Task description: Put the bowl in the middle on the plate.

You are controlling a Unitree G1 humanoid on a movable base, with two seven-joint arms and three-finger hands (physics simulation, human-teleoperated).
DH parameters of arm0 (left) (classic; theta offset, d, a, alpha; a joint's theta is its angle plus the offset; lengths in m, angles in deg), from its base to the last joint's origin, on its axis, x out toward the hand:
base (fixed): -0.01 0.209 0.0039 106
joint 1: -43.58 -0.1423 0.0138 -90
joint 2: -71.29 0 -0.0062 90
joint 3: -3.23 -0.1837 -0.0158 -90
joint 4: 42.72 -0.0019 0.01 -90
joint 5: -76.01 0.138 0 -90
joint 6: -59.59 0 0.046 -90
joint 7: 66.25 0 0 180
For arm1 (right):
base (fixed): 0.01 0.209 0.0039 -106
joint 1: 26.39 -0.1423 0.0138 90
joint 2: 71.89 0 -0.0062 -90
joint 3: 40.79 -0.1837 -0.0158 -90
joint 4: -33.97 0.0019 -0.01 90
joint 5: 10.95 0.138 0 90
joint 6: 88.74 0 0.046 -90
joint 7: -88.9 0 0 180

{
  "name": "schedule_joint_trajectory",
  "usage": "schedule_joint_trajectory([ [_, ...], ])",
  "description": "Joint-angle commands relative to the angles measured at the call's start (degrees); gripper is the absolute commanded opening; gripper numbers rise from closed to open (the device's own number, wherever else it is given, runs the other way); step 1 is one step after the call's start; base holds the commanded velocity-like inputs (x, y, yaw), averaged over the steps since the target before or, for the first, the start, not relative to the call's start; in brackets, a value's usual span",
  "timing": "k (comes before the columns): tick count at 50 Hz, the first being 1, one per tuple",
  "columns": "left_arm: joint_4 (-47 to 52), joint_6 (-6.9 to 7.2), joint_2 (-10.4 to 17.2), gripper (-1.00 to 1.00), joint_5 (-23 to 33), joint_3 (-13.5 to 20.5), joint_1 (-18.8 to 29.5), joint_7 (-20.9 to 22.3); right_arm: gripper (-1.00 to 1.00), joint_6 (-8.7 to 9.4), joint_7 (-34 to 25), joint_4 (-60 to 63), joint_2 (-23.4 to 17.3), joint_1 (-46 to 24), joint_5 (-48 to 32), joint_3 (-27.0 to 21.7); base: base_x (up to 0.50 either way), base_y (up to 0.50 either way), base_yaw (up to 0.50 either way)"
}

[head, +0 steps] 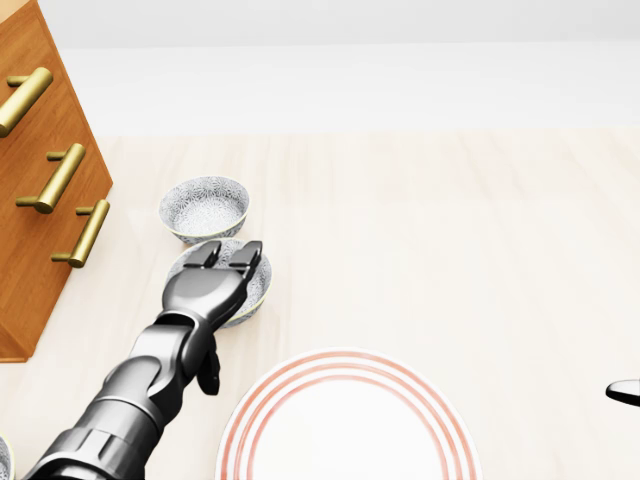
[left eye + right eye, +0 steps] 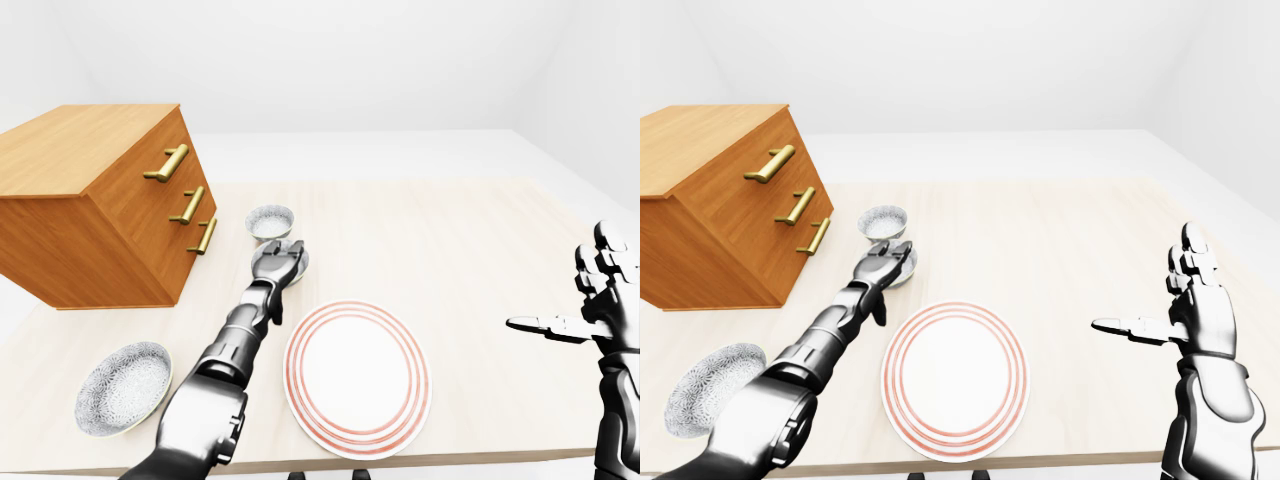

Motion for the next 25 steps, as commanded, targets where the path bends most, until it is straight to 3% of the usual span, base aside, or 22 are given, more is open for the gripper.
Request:
schedule_joint_trajectory([
  [1,1.02,1.18,0.42,1.0,0.52,0.05,-0.88,1.71,1.0,0.0,0.03,-0.21,0.0,0.1,0.01,0.04,0.0,0.0,0.0],
  [11,1.82,2.14,0.58,1.0,1.67,-0.17,-1.34,2.5,1.0,0.0,0.18,-0.9,-0.16,-0.1,0.03,0.21,0.0,0.0,0.0],
  [25,1.15,2.44,0.59,1.0,3.67,-0.54,-1.05,3.02,1.0,0.0,0.0,-0.3,0.08,0.13,-0.01,0.08,0.0,0.0,0.0],
])
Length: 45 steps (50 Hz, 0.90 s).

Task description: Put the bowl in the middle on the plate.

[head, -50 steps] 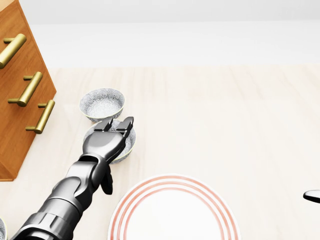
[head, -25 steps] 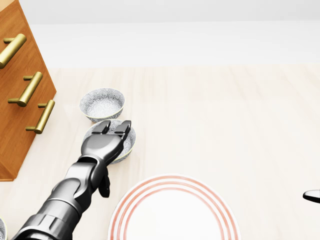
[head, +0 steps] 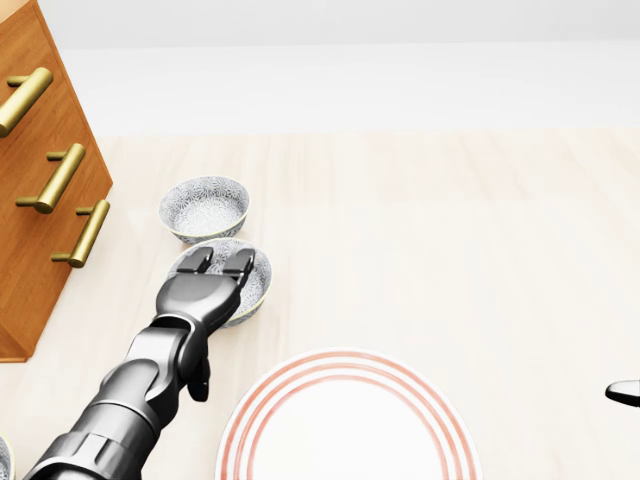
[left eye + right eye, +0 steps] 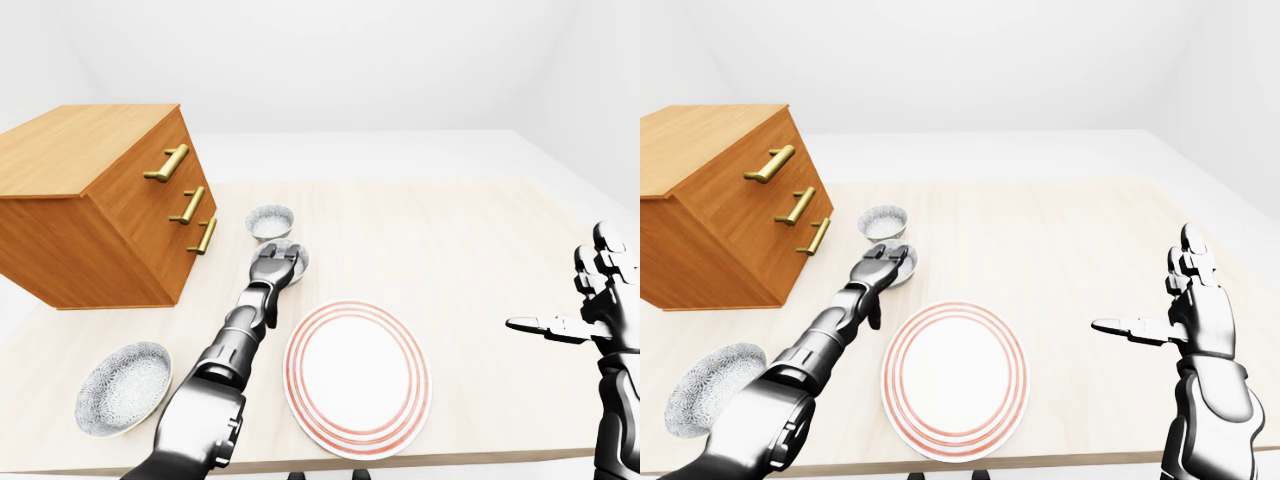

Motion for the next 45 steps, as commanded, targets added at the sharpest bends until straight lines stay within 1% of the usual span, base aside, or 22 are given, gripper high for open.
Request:
schedule_joint_trajectory([
  [1,0.1,0.5,0.04,1.0,1.49,-0.25,-0.09,0.65,1.0,0.0,0.01,-0.08,0.07,-0.03,-0.07,0.09,0.0,0.0,0.0],
  [12,-1.12,0.27,-0.07,1.0,2.37,-0.34,0.16,0.46,1.0,0.0,-0.04,0.26,0.17,0.18,0.01,0.06,0.0,0.0,0.0],
  [21,-0.72,0.26,-0.16,1.0,2.66,-0.34,0.11,1.03,1.0,0.0,-0.03,0.45,0.11,0.0,0.03,0.03,0.0,0.0,0.0],
  [24,-0.37,0.45,-0.21,1.0,2.94,-0.45,0.14,1.59,1.0,0.0,0.0,0.33,0.19,0.04,0.0,0.06,0.0,0.0,0.0],
  [33,-0.37,0.27,-0.33,1.0,2.87,-0.31,0.13,2.1,1.0,0.0,0.09,0.65,0.17,0.04,0.05,0.08,0.0,0.0,0.0],
  [34,-0.26,0.28,-0.33,0.91,2.9,-0.33,0.09,2.11,1.0,0.0,0.08,1.15,0.13,0.07,0.1,0.02,0.0,0.0,0.0],
  [35,-0.23,0.28,-0.32,0.91,2.9,-0.33,0.08,2.12,1.0,0.0,0.08,1.23,0.14,0.07,0.1,0.01,0.0,0.0,0.0],
  [36,-0.05,0.27,-0.34,0.28,2.85,-0.32,-0.12,2.39,1.0,0.0,0.04,0.83,0.13,-0.02,0.04,0.0,0.0,0.0,0.0],
  [37,0.04,0.3,-0.36,-0.04,2.86,-0.33,-0.17,2.44,1.0,0.0,0.0,0.87,0.13,0.03,0.09,-0.07,0.0,0.0,0.0],
  [38,0.15,0.31,-0.37,-0.17,2.9,-0.36,-0.24,2.55,1.0,0.0,0.02,0.68,0.13,-0.04,0.07,-0.05,0.0,0.0,0.0],
  [39,0.4,0.27,-0.46,-0.69,2.87,-0.36,-0.28,2.71,1.0,0.0,0.06,0.99,0.04,-0.15,0.15,-0.07,0.0,0.0,0.0],
  [40,0.44,0.27,-0.46,-0.69,2.87,-0.35,-0.29,2.73,1.0,0.0,0.07,1.02,0.04,-0.16,0.16,-0.08,0.0,0.0,0.0],
  [41,0.74,0.23,-0.54,-1.0,2.9,-0.4,-0.33,2.94,1.0,0.0,0.0,0.98,0.1,-0.01,0.22,-0.19,0.0,0.0,0.0],
  [45,1.44,0.27,-0.77,-1.0,2.97,-0.45,-0.43,3.37,1.0,0.0,-0.02,1.16,0.01,-0.16,0.41,-0.19,0.0,0.0,0.0],
])
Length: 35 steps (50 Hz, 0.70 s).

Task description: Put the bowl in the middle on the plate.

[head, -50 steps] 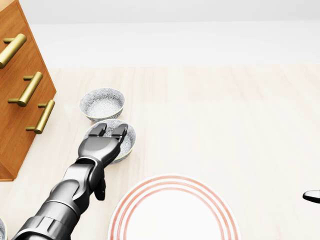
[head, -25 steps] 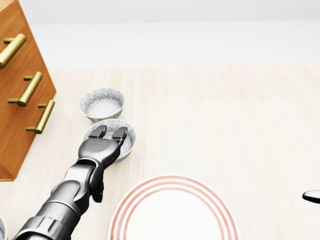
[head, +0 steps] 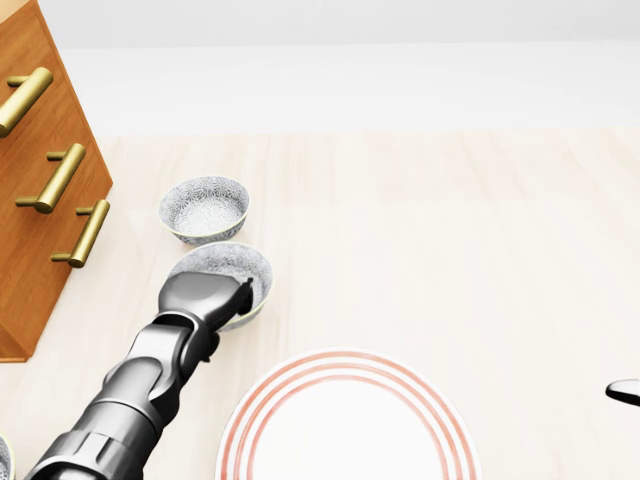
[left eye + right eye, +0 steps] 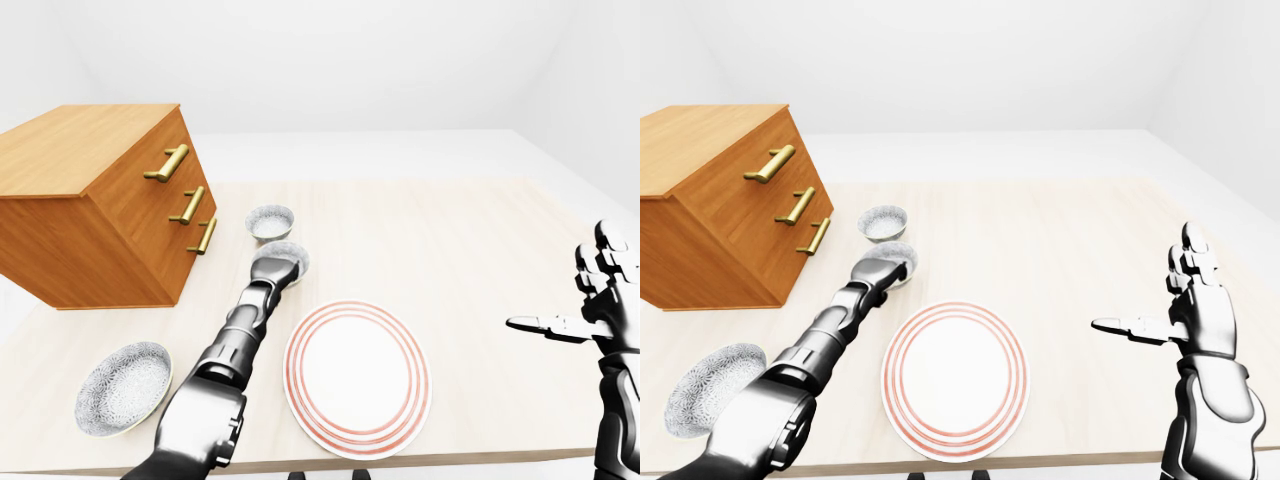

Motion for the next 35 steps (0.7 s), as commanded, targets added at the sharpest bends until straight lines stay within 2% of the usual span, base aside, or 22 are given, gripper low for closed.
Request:
schedule_joint_trajectory([
  [1,0.94,-0.09,-0.49,-1.0,-0.19,-0.5,-0.61,1.65,1.0,0.0,-0.05,0.52,-0.11,-0.13,0.31,-0.15,0.0,0.0,0.0],
  [24,1.69,-0.51,-1.05,-1.0,-0.49,-0.52,-1.28,1.8,1.0,0.0,-0.29,0.65,0.05,-0.13,0.81,-0.33,0.0,0.0,0.0],
  [31,4.95,-0.75,-1.33,-1.0,-1.16,-0.35,-3.58,2.85,1.0,0.0,-0.17,0.25,-0.05,-0.04,0.88,-0.32,0.0,0.0,0.0],
  [35,12.31,-1.06,-1.55,-1.0,-2.24,0.05,-7.0,5.76,1.0,0.0,-0.18,0.19,-0.08,-0.12,1.08,-0.31,0.0,0.0,0.0],
])
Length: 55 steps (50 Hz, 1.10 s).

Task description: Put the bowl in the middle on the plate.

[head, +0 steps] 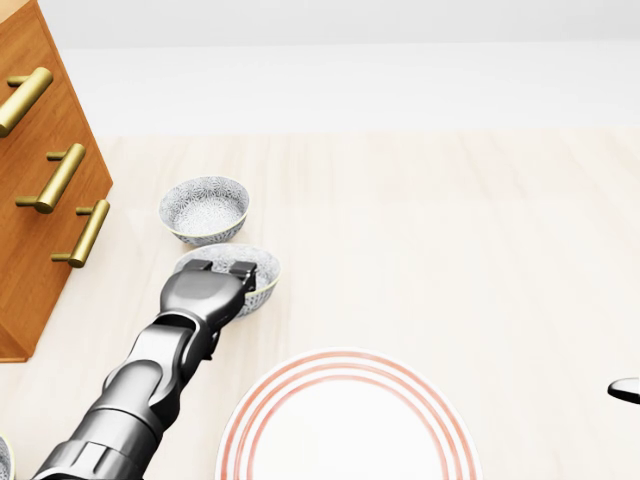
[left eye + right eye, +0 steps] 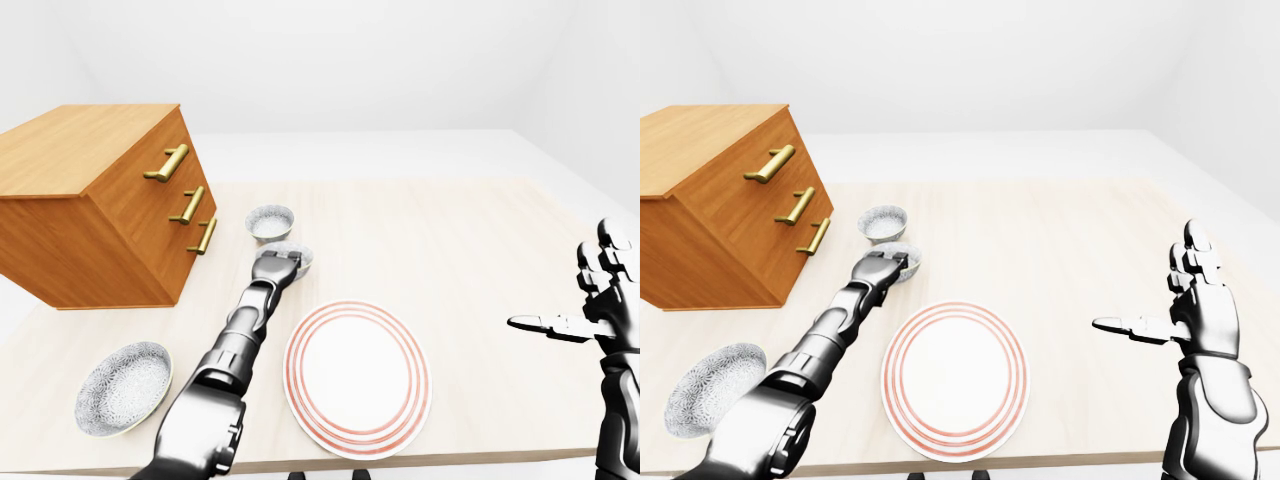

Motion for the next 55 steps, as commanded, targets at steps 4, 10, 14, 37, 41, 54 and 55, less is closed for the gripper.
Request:
schedule_joint_trajectory([
  [4,14.46,-0.35,-1.29,-1.0,-4.88,-0.15,-8.21,7.46,1.0,0.0,0.04,0.06,-0.14,-0.05,0.32,-0.07,0.0,0.0,0.0],
  [10,20.46,-0.23,-1.67,-1.0,-5.69,0.17,-11.36,9.85,1.0,0.0,0.03,-0.67,-0.07,0.07,0.28,0.01,0.0,0.0,0.0],
  [14,23.75,0.02,-1.5,-1.0,-5.71,0.39,-12.23,11.53,1.0,0.0,0.09,-0.47,-0.06,0.02,0.16,0.05,0.0,0.0,0.0],
  [37,43.92,0.86,-3.47,-1.0,-3.16,0.09,-17.6,20.75,1.0,0.0,-0.08,0.33,0.02,0.16,-0.08,-0.04,0.0,0.0,0.0],
  [41,45.07,0.94,-3.72,-1.0,-2.97,0.12,-17.65,21.12,1.0,0.0,-0.05,-0.16,0.03,0.08,-0.21,0.06,0.0,0.0,0.0],
  [54,54.25,0.17,-5.68,-1.0,-3.09,-1.39,-22.5,22.92,1.0,0.0,0.14,-0.78,0.01,0.11,-0.17,0.27,0.0,0.0,0.0],
  [55,55.68,-0.81,-5.75,-1.0,-3.7,-1.78,-23.93,22.26,1.0,0.0,0.12,-1.16,0.03,0.09,-0.22,0.31,0.0,0.0,0.0],
])
